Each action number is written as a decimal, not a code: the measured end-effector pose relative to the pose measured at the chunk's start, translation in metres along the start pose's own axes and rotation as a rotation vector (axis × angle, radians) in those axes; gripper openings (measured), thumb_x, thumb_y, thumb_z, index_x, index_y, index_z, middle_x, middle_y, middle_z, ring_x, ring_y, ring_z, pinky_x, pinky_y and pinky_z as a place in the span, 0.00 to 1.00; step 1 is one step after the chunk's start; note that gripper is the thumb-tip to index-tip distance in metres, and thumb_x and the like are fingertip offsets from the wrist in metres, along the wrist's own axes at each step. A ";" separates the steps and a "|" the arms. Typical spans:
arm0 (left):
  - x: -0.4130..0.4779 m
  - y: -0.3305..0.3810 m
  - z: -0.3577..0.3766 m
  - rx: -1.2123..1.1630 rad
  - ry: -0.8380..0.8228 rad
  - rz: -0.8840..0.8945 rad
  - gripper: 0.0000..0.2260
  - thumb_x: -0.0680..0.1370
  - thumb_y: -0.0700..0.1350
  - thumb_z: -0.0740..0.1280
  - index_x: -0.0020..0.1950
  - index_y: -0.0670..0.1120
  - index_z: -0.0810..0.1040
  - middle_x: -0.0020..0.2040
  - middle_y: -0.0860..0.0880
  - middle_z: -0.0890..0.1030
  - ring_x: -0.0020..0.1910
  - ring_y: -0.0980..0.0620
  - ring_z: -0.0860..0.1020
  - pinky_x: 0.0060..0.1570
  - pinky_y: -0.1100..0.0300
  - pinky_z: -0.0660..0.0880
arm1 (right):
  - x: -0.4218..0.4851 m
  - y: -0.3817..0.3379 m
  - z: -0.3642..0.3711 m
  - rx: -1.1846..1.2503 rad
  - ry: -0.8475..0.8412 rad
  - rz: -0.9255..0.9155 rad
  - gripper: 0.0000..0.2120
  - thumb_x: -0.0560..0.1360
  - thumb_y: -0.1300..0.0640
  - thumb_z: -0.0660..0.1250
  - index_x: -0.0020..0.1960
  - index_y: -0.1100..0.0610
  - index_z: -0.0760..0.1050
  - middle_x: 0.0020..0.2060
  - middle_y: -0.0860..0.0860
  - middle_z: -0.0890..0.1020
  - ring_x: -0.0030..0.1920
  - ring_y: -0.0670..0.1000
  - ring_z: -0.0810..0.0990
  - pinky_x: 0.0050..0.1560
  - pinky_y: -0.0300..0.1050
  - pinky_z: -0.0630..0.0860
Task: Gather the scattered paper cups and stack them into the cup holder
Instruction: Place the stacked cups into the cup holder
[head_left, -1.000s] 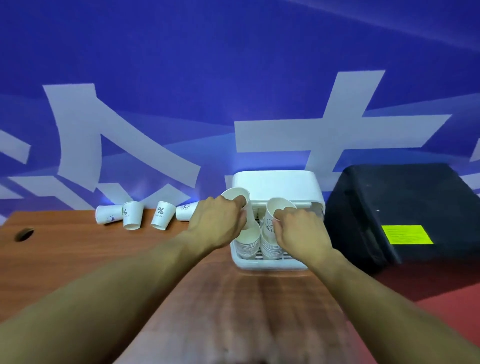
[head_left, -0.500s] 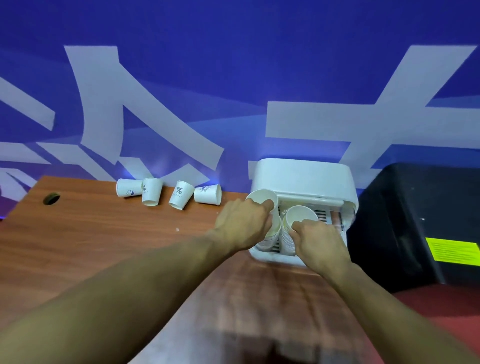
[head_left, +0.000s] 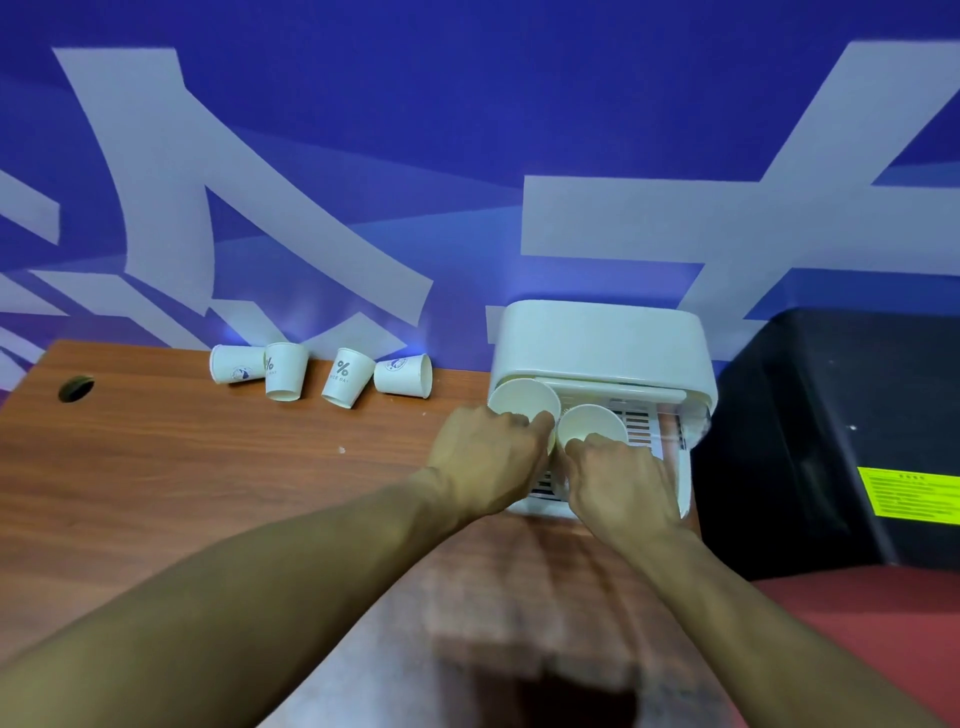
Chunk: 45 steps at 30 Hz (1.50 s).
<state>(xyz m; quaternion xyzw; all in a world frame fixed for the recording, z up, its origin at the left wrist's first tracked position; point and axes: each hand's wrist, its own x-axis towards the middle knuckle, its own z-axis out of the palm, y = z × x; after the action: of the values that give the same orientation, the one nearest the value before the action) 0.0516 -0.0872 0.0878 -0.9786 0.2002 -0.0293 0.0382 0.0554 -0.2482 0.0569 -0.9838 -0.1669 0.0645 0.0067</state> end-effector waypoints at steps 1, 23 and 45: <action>-0.001 0.001 0.002 0.000 -0.005 0.008 0.10 0.69 0.47 0.72 0.37 0.48 0.72 0.25 0.48 0.75 0.18 0.43 0.69 0.26 0.65 0.49 | 0.001 -0.001 0.001 0.007 -0.004 0.010 0.08 0.78 0.52 0.59 0.47 0.52 0.76 0.42 0.50 0.79 0.39 0.59 0.81 0.31 0.43 0.61; -0.009 -0.003 0.033 -0.073 -0.126 0.071 0.05 0.80 0.45 0.59 0.54 0.50 0.72 0.46 0.46 0.81 0.40 0.38 0.78 0.29 0.56 0.57 | 0.000 0.001 0.019 0.155 0.005 0.095 0.17 0.82 0.46 0.53 0.50 0.55 0.77 0.46 0.52 0.79 0.46 0.57 0.79 0.38 0.45 0.67; -0.007 -0.008 0.059 -0.392 -0.187 -0.039 0.06 0.79 0.44 0.60 0.42 0.52 0.68 0.46 0.45 0.81 0.44 0.40 0.77 0.36 0.57 0.60 | 0.008 -0.003 0.024 0.108 -0.016 0.107 0.16 0.82 0.48 0.55 0.49 0.56 0.78 0.48 0.53 0.79 0.47 0.59 0.80 0.39 0.46 0.64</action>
<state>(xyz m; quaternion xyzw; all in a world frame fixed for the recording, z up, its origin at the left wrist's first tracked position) 0.0530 -0.0735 0.0292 -0.9694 0.1787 0.1005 -0.1347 0.0583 -0.2427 0.0322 -0.9890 -0.1102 0.0814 0.0550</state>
